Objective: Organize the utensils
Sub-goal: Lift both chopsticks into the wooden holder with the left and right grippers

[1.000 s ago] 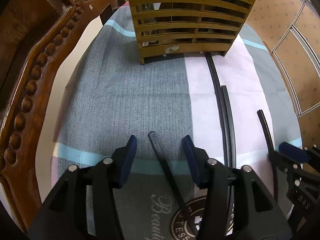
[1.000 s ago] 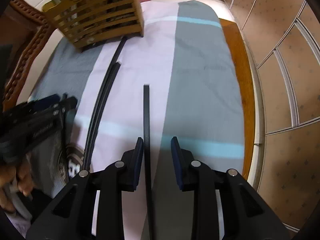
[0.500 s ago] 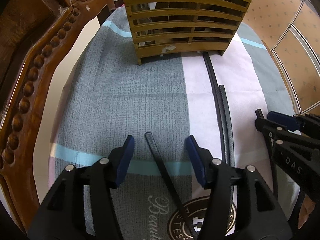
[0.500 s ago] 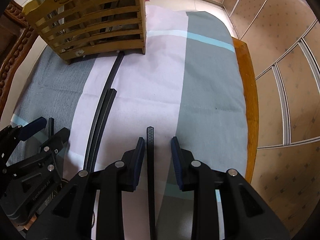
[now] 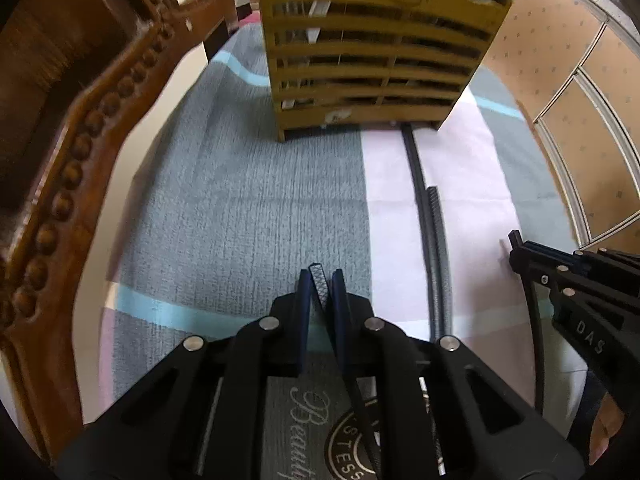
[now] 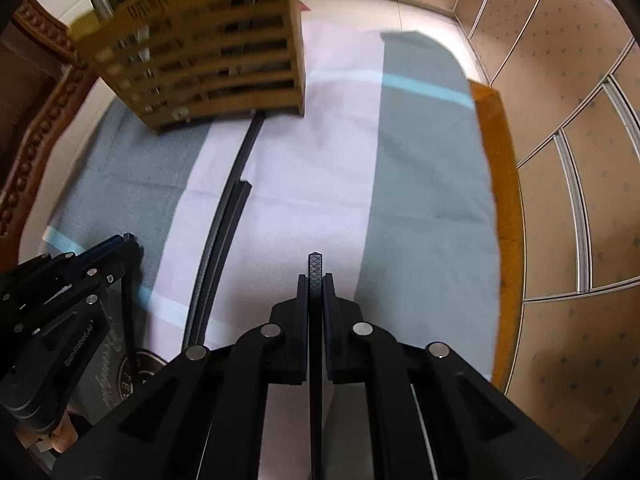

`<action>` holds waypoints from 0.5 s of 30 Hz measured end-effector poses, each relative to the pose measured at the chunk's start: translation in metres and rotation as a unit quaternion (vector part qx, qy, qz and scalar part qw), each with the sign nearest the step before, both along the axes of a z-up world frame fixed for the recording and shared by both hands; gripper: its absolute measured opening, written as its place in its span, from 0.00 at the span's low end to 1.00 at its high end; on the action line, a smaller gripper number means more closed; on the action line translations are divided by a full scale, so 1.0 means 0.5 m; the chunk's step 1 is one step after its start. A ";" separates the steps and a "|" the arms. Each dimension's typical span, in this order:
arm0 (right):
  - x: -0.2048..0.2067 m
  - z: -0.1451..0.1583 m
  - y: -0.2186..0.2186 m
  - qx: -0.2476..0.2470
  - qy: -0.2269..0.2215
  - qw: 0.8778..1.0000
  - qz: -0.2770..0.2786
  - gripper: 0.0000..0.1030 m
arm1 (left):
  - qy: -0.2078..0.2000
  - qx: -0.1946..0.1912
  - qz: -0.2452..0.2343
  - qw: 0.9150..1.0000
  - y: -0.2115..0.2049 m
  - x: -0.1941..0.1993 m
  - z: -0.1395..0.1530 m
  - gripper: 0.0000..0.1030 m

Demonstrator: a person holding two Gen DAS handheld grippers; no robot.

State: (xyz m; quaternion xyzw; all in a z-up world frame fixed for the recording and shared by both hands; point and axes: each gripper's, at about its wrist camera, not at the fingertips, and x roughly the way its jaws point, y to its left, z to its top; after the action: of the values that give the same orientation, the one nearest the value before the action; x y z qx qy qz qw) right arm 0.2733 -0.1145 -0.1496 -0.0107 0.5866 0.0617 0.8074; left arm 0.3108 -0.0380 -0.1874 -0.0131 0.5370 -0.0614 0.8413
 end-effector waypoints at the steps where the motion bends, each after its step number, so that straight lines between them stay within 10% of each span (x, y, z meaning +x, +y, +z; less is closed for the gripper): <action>1: -0.003 0.012 -0.003 0.004 -0.006 1.000 -0.001 0.07 | -0.004 -0.001 0.000 1.000 0.001 -0.002 0.007 0.10; 15: -0.061 0.208 -0.036 0.055 -0.105 0.993 -0.002 0.07 | -0.103 -0.029 -0.010 0.994 0.016 -0.076 0.201 0.07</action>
State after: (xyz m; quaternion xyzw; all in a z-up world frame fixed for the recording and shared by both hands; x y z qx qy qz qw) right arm 0.2430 -0.1326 -0.0454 0.0286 0.4947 0.0913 0.8638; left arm 0.2730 -0.0301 -0.0870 -0.0257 0.4455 -0.0870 0.8907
